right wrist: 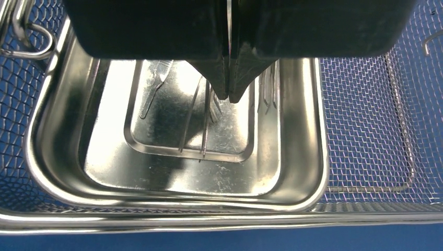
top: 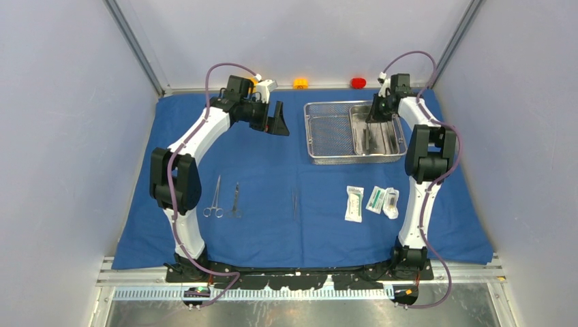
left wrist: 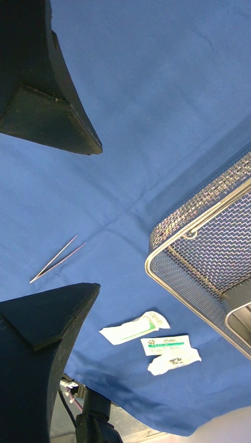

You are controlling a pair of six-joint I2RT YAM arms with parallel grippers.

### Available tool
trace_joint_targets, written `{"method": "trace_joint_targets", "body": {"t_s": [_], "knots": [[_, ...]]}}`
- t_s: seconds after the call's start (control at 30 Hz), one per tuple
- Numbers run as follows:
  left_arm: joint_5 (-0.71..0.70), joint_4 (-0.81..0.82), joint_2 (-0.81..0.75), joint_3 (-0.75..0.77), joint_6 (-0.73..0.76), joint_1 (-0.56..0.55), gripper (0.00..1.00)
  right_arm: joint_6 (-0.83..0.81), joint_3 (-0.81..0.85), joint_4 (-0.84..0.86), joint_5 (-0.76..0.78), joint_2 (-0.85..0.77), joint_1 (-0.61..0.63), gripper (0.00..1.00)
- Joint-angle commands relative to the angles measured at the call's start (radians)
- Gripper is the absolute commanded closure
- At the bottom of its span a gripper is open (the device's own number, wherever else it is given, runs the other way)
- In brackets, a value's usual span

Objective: Open and lay out the surgical kit
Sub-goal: Adjust the medical item in the container, then pick up the medical item from the container.

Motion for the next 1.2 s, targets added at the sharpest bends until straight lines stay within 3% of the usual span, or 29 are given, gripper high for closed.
{"method": "trace_joint_targets", "body": {"t_s": [0.0,0.23,0.7,1.17], "knots": [[0.023,0.022,-0.037,0.004,0.0,-0.001,0.05,-0.037,0.033,0.017,0.042,-0.078,0.024,0.98],[0.023,0.019,-0.036,0.002,0.003,-0.001,0.05,-0.101,0.044,0.005,0.158,-0.056,0.061,0.79],[0.026,0.014,-0.031,-0.001,0.009,-0.001,0.05,-0.146,0.014,0.037,0.246,-0.055,0.1,0.77],[0.027,0.014,-0.028,-0.004,0.012,-0.001,0.05,-0.151,-0.005,0.061,0.28,-0.063,0.1,0.67]]}}
